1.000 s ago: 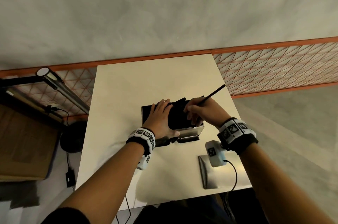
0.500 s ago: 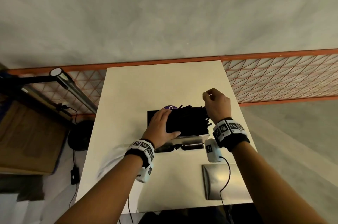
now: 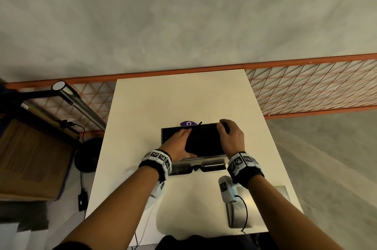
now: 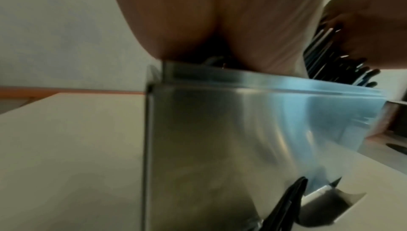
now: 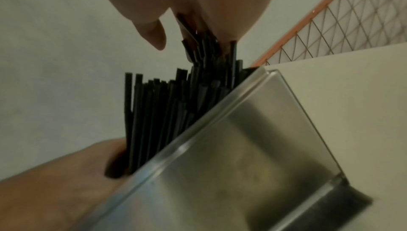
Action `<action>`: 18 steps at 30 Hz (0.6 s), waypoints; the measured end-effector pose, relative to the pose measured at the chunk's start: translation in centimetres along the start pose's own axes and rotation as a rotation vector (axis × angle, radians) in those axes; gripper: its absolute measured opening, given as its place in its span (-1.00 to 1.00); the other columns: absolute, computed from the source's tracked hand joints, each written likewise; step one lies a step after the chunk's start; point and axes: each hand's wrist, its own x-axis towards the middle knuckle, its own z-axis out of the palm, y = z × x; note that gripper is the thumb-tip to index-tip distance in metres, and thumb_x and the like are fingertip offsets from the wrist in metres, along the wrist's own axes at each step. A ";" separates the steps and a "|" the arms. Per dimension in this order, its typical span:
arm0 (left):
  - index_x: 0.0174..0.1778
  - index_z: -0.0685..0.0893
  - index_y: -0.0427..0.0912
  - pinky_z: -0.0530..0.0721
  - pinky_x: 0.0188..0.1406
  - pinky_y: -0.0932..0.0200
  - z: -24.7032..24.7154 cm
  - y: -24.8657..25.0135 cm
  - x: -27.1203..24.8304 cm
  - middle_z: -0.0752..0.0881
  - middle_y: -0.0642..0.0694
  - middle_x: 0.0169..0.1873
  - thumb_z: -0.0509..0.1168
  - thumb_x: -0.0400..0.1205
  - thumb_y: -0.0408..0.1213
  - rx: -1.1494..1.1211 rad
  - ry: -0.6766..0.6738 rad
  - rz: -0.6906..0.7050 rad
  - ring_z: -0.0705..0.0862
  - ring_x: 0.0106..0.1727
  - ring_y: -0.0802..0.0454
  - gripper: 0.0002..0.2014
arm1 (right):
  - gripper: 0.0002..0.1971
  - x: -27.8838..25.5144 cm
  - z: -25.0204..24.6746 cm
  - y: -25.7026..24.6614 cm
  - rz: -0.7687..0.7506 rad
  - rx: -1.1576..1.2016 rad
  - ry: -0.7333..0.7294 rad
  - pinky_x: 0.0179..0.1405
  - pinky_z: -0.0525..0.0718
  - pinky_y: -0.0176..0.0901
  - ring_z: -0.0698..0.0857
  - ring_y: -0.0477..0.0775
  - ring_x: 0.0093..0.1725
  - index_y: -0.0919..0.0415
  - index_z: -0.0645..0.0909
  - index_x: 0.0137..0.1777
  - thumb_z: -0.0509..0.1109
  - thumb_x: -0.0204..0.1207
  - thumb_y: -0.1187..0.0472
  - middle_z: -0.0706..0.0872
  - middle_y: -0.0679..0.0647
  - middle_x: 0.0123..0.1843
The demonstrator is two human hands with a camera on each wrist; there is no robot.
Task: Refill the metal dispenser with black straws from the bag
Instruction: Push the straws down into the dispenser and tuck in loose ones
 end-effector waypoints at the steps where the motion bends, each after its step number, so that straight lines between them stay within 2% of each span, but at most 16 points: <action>1: 0.81 0.11 -0.05 0.43 0.63 -0.15 0.3 0.0 0.0 0.33 -0.09 0.69 0.61 0.44 0.17 -0.013 0.013 -0.007 0.41 0.63 -0.12 0.13 | -0.69 -0.2 0.2 0.2 -0.026 -0.015 0.012 0.21 0.47 -0.23 0.64 0.13 0.25 0.23 0.66 0.30 0.34 0.64 0.12 0.72 0.13 0.26; 8: 0.77 0.16 0.11 0.46 0.61 -0.13 0.9 -0.3 0.8 0.41 -0.03 0.65 0.63 0.37 0.19 -0.029 0.059 0.016 0.47 0.57 -0.11 0.11 | -0.81 0.7 0.4 0.8 -0.059 -0.026 0.026 0.05 0.49 -0.20 0.67 0.13 0.08 0.24 0.69 0.12 0.30 0.66 0.19 0.76 0.12 0.08; 10: 0.76 0.20 0.09 0.49 0.58 -0.16 1.1 0.1 1.0 0.43 -0.03 0.62 0.64 0.39 0.11 -0.022 0.072 0.030 0.49 0.54 -0.13 0.07 | -0.82 1.0 0.5 1.1 -0.034 0.000 0.041 -0.01 0.47 -0.21 0.67 0.13 0.04 0.23 0.69 0.09 0.26 0.68 0.21 0.76 0.10 0.03; 14: 0.75 0.23 0.08 0.57 0.47 -0.22 1.2 0.9 1.1 0.44 -0.05 0.58 0.59 0.44 -0.17 0.017 0.098 0.060 0.50 0.49 -0.18 -0.02 | -0.79 1.7 0.2 1.1 0.089 0.135 0.068 -0.04 0.47 -0.20 0.66 0.08 0.02 0.15 0.69 0.04 0.20 0.70 0.23 0.75 -0.02 -0.07; 18: 0.74 0.17 0.16 0.58 0.40 -0.28 1.0 2.1 1.5 0.44 -0.03 0.56 0.53 0.47 -0.23 0.143 0.109 0.079 0.48 0.51 -0.14 -0.04 | -0.78 2.5 0.0 1.6 0.122 0.201 0.098 0.04 0.56 -0.15 0.69 0.07 0.05 0.12 0.70 0.05 0.19 0.69 0.23 0.81 -0.01 -0.07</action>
